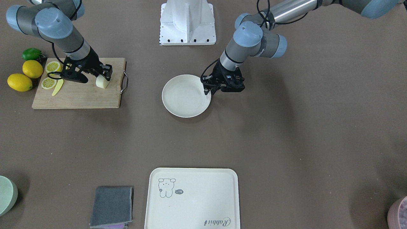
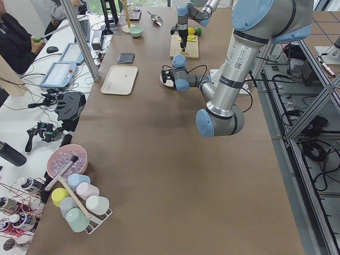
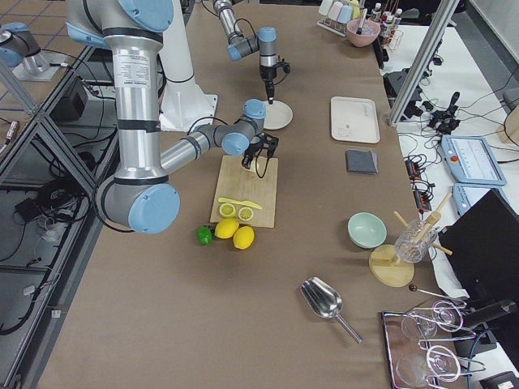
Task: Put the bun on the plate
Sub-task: 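Lower the right gripper onto the cream bun and close on it, then carry the bun toward the plate with right gripper while left releases plate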
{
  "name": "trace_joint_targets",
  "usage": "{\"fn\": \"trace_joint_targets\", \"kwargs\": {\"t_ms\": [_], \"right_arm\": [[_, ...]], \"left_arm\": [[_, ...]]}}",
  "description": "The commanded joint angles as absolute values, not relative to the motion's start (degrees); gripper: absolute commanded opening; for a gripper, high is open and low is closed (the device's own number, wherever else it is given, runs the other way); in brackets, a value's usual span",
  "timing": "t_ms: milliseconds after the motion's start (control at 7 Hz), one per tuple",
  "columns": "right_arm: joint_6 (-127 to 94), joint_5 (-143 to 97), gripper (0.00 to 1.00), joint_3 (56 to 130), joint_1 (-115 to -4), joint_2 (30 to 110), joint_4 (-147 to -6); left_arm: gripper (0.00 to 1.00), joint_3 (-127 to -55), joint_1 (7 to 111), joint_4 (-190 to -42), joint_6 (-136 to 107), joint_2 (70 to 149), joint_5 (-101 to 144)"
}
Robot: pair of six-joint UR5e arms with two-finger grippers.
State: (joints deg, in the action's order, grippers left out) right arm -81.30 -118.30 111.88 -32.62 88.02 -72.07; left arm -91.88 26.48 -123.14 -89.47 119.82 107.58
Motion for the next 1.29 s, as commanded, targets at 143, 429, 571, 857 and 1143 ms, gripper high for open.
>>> {"fn": "trace_joint_targets", "kwargs": {"t_ms": [143,429,571,857,1143], "right_arm": [[-81.4,-118.6,0.22,112.3,-34.0,85.4,-72.3],[-81.4,-118.9,0.21,112.3,-34.9,83.5,-72.7],[-81.4,-118.7,0.23,111.8,-34.7,78.8,-74.0],[-81.3,-117.4,0.25,111.3,-33.7,64.7,-86.5],[-80.3,-109.9,0.25,100.1,-28.2,49.9,-89.4]], "left_arm": [[0.98,-96.4,27.8,-123.0,-89.5,118.8,107.8],[0.98,-102.1,29.3,-123.0,-89.4,115.9,108.5],[0.98,-102.5,32.3,-123.1,-89.0,113.8,111.7],[0.98,-107.1,35.4,-123.6,-79.3,104.3,113.8],[0.98,-107.1,36.5,-123.7,-76.9,102.1,113.8]]}}
